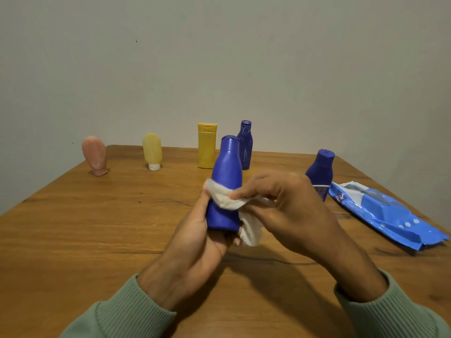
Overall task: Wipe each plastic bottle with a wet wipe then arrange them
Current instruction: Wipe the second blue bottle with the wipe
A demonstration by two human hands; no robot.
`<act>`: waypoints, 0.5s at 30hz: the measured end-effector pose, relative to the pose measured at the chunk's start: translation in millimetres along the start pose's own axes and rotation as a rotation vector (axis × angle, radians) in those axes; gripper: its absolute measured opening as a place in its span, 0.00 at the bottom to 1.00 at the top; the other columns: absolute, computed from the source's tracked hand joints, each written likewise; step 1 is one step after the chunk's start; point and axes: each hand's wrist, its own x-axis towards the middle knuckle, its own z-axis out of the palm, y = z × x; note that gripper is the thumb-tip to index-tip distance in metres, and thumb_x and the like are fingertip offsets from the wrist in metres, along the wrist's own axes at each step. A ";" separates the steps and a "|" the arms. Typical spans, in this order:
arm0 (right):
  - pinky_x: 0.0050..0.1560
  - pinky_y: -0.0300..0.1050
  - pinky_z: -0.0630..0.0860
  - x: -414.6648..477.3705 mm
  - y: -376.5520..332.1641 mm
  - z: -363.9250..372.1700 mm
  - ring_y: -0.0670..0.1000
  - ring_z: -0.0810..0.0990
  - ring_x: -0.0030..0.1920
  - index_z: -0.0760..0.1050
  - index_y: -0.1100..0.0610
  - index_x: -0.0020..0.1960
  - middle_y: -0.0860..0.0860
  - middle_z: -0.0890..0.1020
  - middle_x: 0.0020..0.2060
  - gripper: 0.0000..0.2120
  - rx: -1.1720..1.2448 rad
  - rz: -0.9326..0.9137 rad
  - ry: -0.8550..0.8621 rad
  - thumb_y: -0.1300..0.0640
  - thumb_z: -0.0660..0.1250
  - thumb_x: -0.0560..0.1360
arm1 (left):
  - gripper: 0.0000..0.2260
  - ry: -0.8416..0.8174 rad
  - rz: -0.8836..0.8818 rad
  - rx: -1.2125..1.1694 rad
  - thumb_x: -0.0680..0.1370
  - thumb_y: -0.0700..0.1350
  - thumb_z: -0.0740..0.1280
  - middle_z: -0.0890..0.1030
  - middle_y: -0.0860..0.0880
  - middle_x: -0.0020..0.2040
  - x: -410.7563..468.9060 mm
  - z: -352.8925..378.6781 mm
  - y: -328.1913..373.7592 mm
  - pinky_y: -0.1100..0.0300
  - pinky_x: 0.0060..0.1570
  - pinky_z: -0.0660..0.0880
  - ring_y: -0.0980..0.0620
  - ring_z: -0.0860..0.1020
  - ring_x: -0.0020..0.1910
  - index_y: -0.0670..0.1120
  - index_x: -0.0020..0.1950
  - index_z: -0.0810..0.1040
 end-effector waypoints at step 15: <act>0.42 0.30 0.74 2.5 6.0 -7.9 0.41 0.80 0.43 0.83 0.53 0.50 0.46 0.83 0.43 0.10 0.130 0.062 0.078 0.61 0.73 0.70 | 0.22 -0.025 -0.064 0.031 0.75 0.57 0.62 0.84 0.40 0.49 -6.1 1.9 3.5 0.49 0.50 0.72 0.46 0.79 0.43 0.44 0.62 0.78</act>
